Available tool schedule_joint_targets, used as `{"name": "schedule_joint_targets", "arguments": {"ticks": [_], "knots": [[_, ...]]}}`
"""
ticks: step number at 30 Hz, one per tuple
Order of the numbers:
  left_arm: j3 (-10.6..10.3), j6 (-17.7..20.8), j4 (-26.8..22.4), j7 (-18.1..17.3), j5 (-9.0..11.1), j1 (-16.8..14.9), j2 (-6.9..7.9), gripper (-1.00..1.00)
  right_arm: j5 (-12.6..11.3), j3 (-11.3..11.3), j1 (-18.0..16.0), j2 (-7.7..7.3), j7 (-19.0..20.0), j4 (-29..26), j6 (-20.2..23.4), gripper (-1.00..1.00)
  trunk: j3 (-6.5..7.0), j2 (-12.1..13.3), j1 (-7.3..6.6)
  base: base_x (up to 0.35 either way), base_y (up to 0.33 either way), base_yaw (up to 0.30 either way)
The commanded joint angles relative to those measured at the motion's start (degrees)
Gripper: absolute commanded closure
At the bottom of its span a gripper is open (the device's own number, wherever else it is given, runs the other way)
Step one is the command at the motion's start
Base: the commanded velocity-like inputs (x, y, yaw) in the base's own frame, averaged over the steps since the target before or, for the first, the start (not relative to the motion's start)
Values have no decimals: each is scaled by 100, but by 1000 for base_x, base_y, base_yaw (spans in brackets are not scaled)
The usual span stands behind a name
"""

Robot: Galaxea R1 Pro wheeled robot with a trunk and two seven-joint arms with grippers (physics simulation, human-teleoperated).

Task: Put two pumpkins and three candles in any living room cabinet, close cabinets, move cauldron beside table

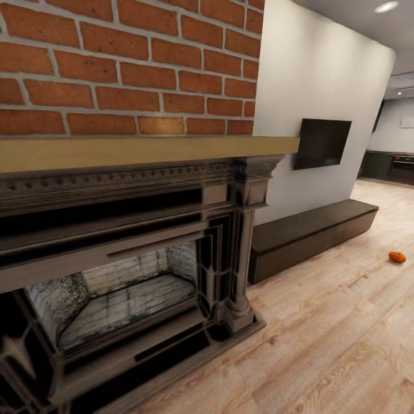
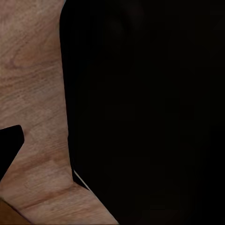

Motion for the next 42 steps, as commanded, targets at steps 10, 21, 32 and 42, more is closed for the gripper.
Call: {"name": "schedule_joint_targets", "arguments": {"ticks": [10, 21, 32, 42], "knots": [[9, 37, -114, -89, 9, 0, -122, -100, 24, 9, -43, 0, -18, -9, 23, -100, -3, -3, 0, 0, 0, 0], [9, 35, -123, -88, 9, 0, -132, -100, -42, -37, -44, -8, -22, -9, 18, -100, -3, -3, 0, 0, 0, -27], [8, 35, -123, -88, 9, 0, -132, -100, -34, -26, -44, -8, -18, -9, 12, -100, -13, -3, 0, 0, 0, -268], [1, 35, -123, -88, 9, 0, -132, -100, -31, -26, -44, -7, -18, -9, -50, -100, -38, -3, 0, 0, 0, -280]]}}
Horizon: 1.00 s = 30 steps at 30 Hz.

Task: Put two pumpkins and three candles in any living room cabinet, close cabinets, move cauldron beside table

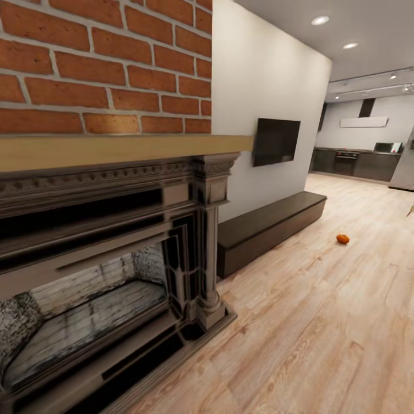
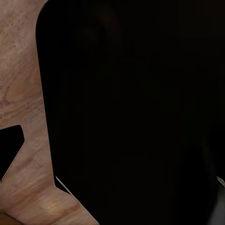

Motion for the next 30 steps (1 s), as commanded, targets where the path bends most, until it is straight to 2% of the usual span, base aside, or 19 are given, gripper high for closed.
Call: {"name": "schedule_joint_targets", "arguments": {"ticks": [1, 15, 30], "knots": [[0, 3, -5, -8, 1, 0, 0, -100, -2, 0, -4, -1, -2, 2, -4, -100, -8, -3, 0, 0, 0, -276], [-13, 2, -5, -8, -8, 0, 2, -100, 1, -2, -4, -2, 19, 2, -8, -100, -46, -3, 0, 32, 97, -276], [-25, -5, -5, 8, -13, 0, 2, -100, 2, -2, -4, -2, 33, 2, -8, -100, -86, -3, 0, 18, 11, -276]]}}
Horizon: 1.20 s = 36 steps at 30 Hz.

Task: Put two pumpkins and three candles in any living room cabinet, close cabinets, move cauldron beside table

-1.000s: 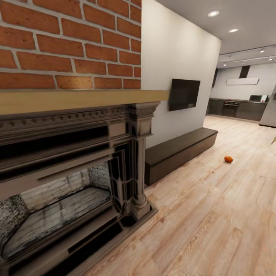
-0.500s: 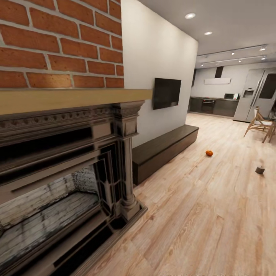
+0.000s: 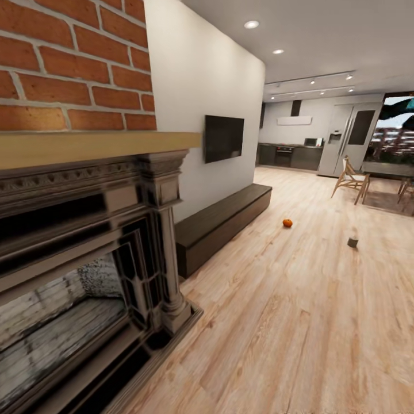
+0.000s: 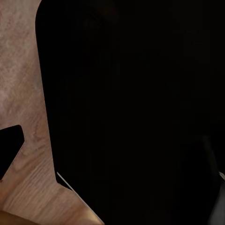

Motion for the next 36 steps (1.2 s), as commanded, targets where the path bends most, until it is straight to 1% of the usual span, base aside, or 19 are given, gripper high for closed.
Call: {"name": "schedule_joint_targets", "arguments": {"ticks": [1, 20, 28, 36], "knots": [[-2, 3, -5, -6, -2, 0, 0, -100, -2, -2, -4, 0, 2, 2, -5, -100, -8, -2, 1, 182, 47, -276], [-21, 3, -5, -5, -30, 0, -1, -100, -17, -3, -4, 1, -1, 2, -21, -100, -58, -2, 1, 294, 96, -276], [-21, 3, -5, -5, -31, 0, -1, -100, -11, -2, -4, 0, 2, 2, -93, -100, -70, -2, 1, 325, 11, -224], [-21, 3, -5, -3, -35, 0, -1, -100, -11, -2, -4, 6, 2, 2, -108, -100, -70, -2, 1, 329, 0, -282]]}}
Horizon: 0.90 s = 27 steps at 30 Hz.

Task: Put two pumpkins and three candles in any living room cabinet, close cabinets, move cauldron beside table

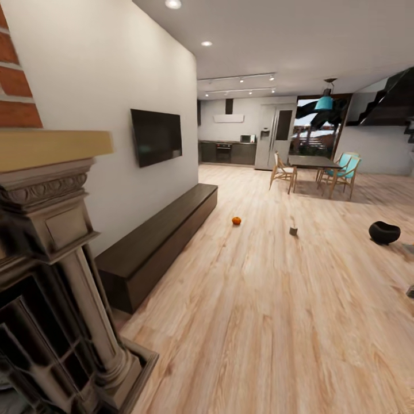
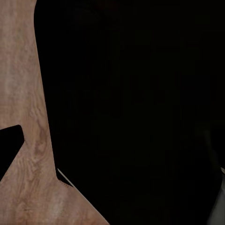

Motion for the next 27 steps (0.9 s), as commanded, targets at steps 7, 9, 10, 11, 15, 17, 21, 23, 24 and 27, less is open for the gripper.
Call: {"name": "schedule_joint_targets", "arguments": {"ticks": [7, 9, 10, 11, 15, 17, 21, 23, 24, 27], "knots": [[-3, 3, -5, 0, -8, 0, 0, -100, 3, 1, -4, 3, 2, 4, -150, -100, -5, -2, 3, 330, 0, -204], [-3, 3, -5, 0, -8, 2, -1, -100, 4, 1, -4, 3, 2, 4, -155, -100, -5, -2, 3, 334, 0, -30], [-3, 3, -5, 0, -8, 1, 0, -100, 5, 3, -4, 3, 2, 4, -156, -100, -5, -2, 3, 334, 0, -30], [-3, 3, -5, 0, -8, 1, 0, -100, 5, 4, -4, 3, 2, 4, -157, -100, -5, -2, 3, 335, 0, -101], [-3, 3, -5, 0, -8, 0, 0, -100, 5, 5, -4, 3, 2, 4, -164, -100, -5, -2, 3, 335, 0, -156], [-3, 3, -5, 0, -8, 0, 0, -100, 5, 6, -4, 3, 1, 4, -166, -100, -5, -2, 3, 335, 0, -42], [-3, 3, -5, 0, -8, 0, 0, -100, 5, 5, -4, 3, 1, 4, -166, -100, -5, -2, 3, 335, 0, -16], [-3, 3, -5, 0, -8, 0, 0, -100, 5, 1, -4, 3, 0, 4, -166, -100, -5, -2, 3, 335, 0, -5], [-3, 3, -5, 0, -8, 0, 0, -100, 5, 0, -4, 3, 1, 4, -166, -100, -5, -2, 3, 335, 0, -3], [-3, 3, -5, 0, -8, 0, 0, -100, 5, -2, -4, 3, 1, 4, -167, -100, -5, -2, 3, 336, 0, -35]]}}
